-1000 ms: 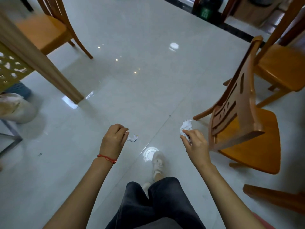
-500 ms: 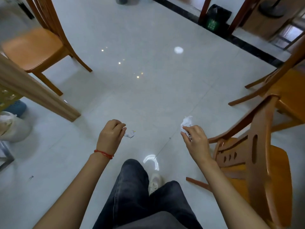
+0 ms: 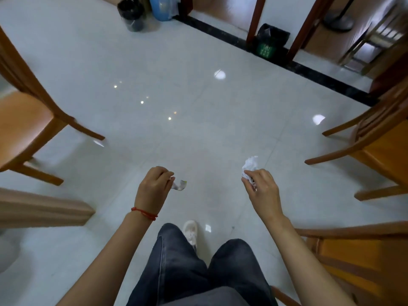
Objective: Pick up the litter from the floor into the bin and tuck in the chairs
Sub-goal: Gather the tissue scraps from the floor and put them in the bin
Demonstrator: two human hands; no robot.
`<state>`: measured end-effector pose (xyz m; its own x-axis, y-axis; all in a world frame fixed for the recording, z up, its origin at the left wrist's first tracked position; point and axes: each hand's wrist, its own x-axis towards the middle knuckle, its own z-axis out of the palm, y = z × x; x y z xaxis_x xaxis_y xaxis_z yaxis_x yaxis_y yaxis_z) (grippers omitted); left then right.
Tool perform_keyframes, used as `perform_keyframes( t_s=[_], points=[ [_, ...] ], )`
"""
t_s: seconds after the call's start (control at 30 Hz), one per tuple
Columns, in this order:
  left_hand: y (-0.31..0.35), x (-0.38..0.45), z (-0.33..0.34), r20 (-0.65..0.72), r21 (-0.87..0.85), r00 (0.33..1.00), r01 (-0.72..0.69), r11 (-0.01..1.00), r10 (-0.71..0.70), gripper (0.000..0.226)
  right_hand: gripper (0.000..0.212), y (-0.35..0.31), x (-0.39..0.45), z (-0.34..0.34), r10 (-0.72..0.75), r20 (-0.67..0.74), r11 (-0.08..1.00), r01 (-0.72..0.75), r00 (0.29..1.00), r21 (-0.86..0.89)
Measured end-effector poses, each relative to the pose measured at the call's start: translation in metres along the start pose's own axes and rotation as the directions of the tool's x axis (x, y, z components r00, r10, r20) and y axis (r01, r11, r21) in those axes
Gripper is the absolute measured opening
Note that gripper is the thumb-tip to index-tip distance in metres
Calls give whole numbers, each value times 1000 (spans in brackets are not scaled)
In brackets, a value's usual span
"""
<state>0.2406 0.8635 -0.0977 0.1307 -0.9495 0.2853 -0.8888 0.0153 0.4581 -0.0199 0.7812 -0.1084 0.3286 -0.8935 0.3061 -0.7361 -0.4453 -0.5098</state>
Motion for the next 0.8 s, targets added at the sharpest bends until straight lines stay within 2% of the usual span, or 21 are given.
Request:
perform_keyframes(
  t_s=[0.23, 0.47, 0.57, 0.8],
  points=[
    [-36, 119, 17, 39, -21, 998, -44, 999, 45, 17, 20, 15, 94, 29, 95, -13, 995, -95, 995, 25],
    [-54, 254, 69, 42, -34, 997, -66, 997, 67, 18, 23, 76, 220, 45, 112, -70, 994, -112, 991, 2],
    [-50, 317, 85, 62, -40, 997, -45, 998, 48, 17, 21, 105, 277, 42, 127, -75, 992, -127, 989, 5],
    [-45, 445, 117, 54, -37, 994, -92, 995, 94, 15, 17, 152, 391, 37, 137, -90, 991, -137, 987, 2]
  ],
)
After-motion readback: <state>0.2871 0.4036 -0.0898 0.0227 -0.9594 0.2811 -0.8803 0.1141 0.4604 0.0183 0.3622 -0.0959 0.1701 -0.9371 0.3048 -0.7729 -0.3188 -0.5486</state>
